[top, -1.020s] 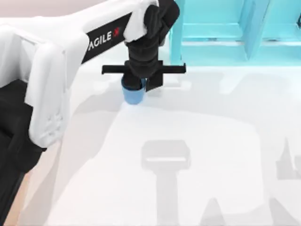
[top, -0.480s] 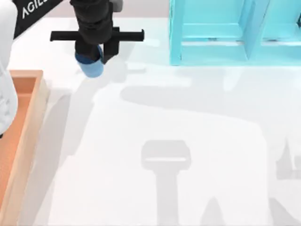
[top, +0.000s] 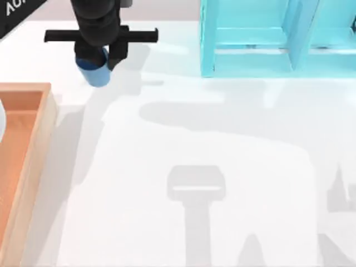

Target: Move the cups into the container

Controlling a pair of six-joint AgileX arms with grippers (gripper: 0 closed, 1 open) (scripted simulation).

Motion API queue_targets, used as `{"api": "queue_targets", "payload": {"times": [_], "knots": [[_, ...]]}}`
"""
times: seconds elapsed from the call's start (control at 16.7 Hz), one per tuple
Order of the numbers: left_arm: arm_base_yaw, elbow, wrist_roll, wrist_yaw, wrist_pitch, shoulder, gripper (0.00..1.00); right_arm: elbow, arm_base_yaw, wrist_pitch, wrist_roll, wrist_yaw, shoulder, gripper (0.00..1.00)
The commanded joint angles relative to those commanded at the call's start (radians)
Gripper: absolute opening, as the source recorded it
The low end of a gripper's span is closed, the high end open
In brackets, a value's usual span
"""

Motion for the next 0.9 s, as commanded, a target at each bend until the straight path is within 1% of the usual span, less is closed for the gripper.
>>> {"api": "queue_targets", "payload": {"times": [0.12, 0.24, 0.54, 0.66, 0.78, 0.9], "knots": [[0.052, -0.057, 0.054, 0.002, -0.008, -0.057, 0.00, 0.000, 0.000, 0.000, 0.000, 0.000, 0.000, 1.00], [0.131, -0.148, 0.133, 0.007, -0.025, -0.146, 0.00, 0.000, 0.000, 0.000, 0.000, 0.000, 0.000, 1.00], [0.385, -0.455, 0.365, 0.027, -0.082, -0.405, 0.00, 0.000, 0.000, 0.000, 0.000, 0.000, 0.000, 1.00], [0.467, -0.541, 0.443, 0.033, -0.103, -0.486, 0.00, 0.000, 0.000, 0.000, 0.000, 0.000, 0.000, 1.00], [0.510, -0.584, 0.485, 0.037, -0.116, -0.529, 0.00, 0.000, 0.000, 0.000, 0.000, 0.000, 0.000, 1.00], [0.515, -0.589, 0.491, 0.037, -0.118, -0.534, 0.00, 0.000, 0.000, 0.000, 0.000, 0.000, 0.000, 1.00]]}}
